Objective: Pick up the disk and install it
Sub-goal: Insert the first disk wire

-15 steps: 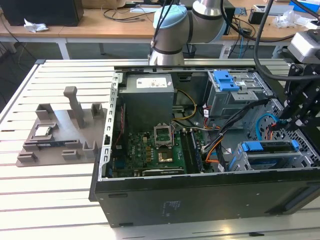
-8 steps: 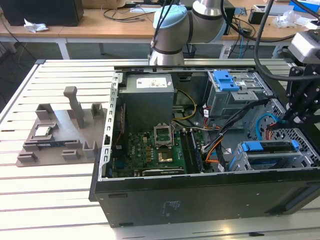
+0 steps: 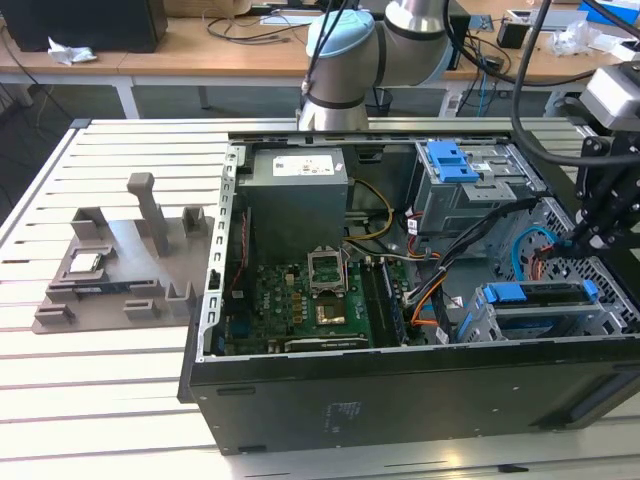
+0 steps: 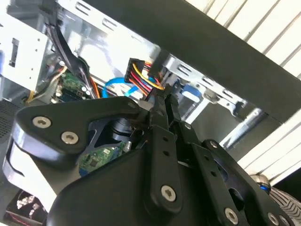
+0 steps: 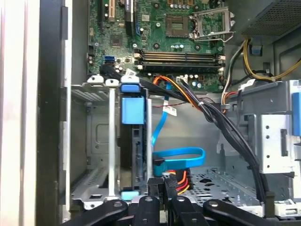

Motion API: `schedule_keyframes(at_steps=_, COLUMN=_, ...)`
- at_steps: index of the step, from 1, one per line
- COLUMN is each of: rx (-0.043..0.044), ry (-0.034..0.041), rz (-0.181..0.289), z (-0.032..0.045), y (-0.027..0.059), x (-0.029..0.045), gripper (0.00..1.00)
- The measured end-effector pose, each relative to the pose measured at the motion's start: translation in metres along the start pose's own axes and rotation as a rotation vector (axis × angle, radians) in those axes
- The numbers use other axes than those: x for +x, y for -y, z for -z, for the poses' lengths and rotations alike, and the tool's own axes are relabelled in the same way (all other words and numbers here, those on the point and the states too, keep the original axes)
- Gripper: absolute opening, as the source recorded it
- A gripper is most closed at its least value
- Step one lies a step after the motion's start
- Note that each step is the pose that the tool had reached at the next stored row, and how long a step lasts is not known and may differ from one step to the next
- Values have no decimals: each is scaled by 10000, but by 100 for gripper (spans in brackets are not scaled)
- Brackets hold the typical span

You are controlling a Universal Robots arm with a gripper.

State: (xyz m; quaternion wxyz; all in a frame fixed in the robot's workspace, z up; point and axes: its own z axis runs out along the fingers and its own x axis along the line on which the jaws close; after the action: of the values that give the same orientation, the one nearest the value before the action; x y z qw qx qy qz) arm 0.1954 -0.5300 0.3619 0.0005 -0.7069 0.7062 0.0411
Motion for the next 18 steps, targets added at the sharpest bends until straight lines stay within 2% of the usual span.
schedule_keyframes(at_steps=2, rx=1, ry=0, rz=0, z=-4, y=-52, x=76, gripper=17)
schedule_keyframes(at_steps=6, rx=1, ry=0, rz=0, z=-69, y=-77, x=120, gripper=17)
schedule_keyframes(at_steps=10, rx=0, ry=-8, rz=-1, z=-132, y=-105, x=129, gripper=17)
schedule_keyframes(at_steps=18, rx=0, ry=-17, rz=-1, z=-162, y=-120, x=135, gripper=17)
